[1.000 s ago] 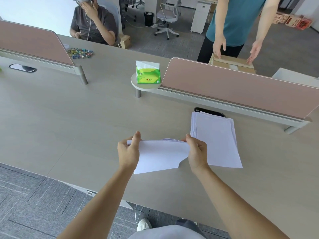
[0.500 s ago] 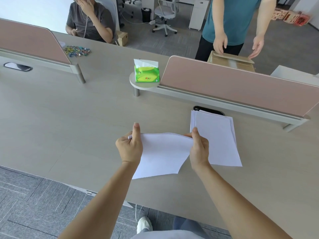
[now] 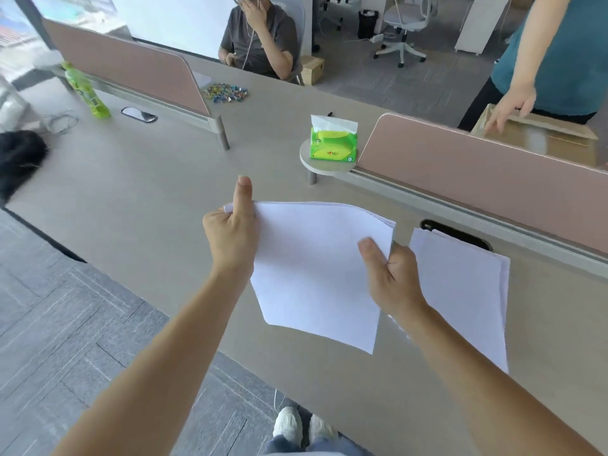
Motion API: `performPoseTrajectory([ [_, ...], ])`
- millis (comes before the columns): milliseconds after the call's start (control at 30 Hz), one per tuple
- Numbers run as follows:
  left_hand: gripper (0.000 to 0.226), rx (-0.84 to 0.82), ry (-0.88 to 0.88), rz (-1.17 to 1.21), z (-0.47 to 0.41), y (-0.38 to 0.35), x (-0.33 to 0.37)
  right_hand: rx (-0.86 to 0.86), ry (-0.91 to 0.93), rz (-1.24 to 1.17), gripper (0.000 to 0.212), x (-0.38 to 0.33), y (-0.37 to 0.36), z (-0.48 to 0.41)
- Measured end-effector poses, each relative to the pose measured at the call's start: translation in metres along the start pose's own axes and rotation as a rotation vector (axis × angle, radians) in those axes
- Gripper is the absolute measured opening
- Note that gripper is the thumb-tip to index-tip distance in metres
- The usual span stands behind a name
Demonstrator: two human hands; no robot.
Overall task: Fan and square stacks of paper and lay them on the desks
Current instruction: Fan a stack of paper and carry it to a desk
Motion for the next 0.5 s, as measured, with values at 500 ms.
performPoseTrajectory([
  [500, 0.084, -0.062, -0.090, -0.269, 0.023, 0.076, 0.007, -0.176, -0.045, -0.293, 0.048, -0.027, -0.060, -0.073],
])
Point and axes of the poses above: each hand's wrist, its own z-axis away from the middle knuckle, its own y-axis out of the back of the hand, x = y × z, the point moved 8 cm from there along -z, towards the middle knuckle, and after that the axes turned 1 degree about z, right-handed, at the moved point
